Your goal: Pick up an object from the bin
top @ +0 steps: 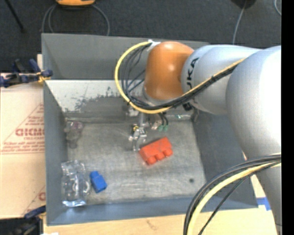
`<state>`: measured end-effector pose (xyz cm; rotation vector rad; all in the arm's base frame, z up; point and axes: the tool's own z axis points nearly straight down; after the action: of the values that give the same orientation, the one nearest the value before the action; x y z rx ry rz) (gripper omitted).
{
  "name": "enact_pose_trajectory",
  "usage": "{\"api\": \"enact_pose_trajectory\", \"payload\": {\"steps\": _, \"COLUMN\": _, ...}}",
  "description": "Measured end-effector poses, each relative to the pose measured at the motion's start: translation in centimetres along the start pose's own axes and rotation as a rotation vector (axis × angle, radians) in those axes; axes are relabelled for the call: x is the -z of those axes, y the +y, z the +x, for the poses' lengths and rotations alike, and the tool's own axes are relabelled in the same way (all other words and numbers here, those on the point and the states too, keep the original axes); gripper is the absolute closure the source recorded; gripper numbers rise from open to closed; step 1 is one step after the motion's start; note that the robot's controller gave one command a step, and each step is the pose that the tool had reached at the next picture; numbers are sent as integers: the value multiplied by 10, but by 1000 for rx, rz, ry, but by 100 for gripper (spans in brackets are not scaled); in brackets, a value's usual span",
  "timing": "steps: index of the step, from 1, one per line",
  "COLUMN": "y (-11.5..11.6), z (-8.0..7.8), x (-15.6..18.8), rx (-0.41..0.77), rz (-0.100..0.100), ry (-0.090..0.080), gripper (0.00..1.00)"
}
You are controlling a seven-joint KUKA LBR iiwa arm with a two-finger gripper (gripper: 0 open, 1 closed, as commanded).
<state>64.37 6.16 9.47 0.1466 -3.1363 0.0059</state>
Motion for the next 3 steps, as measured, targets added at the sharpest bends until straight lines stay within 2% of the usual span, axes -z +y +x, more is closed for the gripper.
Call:
{"api": "enact_pose_trajectory", "payload": {"steps": 1, "y": -67, "z": 11, "x": -12, "rx": 218, "rz": 0, "ry": -4, "gripper": 0}}
{"api": "enact_pose_trajectory", "payload": {"steps": 2, "y": -153, "z": 68, "x": -16, "rx": 382, "rz": 0, "ry": -4, "gripper": 0}}
{"api": "enact_pose_trajectory", "payload": {"steps": 3, "y": -185, "z": 80, "x": -13, "rx": 739, "rz": -1, "ry": -9, "gripper": 0}}
